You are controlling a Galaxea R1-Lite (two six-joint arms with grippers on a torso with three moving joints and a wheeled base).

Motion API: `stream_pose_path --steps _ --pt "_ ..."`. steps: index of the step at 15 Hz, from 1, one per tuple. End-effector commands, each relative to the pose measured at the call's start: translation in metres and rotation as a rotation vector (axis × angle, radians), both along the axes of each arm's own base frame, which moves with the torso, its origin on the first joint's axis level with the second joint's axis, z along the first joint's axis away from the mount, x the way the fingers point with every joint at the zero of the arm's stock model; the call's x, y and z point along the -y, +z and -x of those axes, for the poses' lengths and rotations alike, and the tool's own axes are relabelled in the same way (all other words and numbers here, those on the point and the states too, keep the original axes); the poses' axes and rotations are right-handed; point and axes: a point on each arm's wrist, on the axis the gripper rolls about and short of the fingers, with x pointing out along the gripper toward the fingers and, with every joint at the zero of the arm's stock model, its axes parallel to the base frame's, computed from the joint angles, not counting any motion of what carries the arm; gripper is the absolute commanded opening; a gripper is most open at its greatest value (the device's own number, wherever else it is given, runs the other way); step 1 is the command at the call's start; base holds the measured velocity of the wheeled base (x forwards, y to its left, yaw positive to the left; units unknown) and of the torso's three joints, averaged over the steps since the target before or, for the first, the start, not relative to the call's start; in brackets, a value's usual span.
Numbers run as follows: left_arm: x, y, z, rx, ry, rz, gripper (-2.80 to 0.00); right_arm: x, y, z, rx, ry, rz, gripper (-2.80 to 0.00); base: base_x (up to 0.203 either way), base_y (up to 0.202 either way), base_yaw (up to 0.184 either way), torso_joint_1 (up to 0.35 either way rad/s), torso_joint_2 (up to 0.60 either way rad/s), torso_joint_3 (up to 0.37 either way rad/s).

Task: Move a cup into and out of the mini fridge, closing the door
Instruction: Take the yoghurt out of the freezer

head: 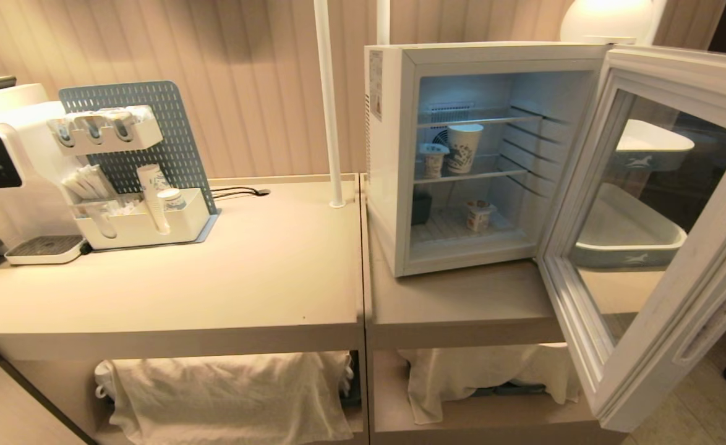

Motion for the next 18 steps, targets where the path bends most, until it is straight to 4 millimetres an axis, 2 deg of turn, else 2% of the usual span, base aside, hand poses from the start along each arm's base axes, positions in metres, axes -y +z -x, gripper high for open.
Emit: stream_pose_path --steps 1,6,14,18 --pt "0.0 0.0 0.0 0.001 0.001 -0.002 -2.8 0.0 0.0 -0.0001 -0.002 0.001 0.001 -2.8 0.0 0.192 0.002 0.007 0.01 -0.002" --pt "0.0 -0.0002 -0.0001 0.0 0.001 -0.001 -2.8 0.0 0.0 -0.0001 -0.002 0.001 0.001 -2.8 -0.054 0.161 -0.002 0.002 0.01 0.003" --pt "0.0 -0.0004 -0.0001 -0.001 -0.001 0.007 -2.8 0.0 0.0 -0.0001 -0.002 0.001 0.001 -2.8 -0.183 0.181 0.001 0.004 0.0 0.003" --pt "0.0 -0.0004 -0.0001 -0.001 0.001 0.012 -2.8 0.0 0.0 -0.0001 -0.002 0.001 0.001 -2.8 -0.011 0.017 0.009 -0.003 0.0 0.001"
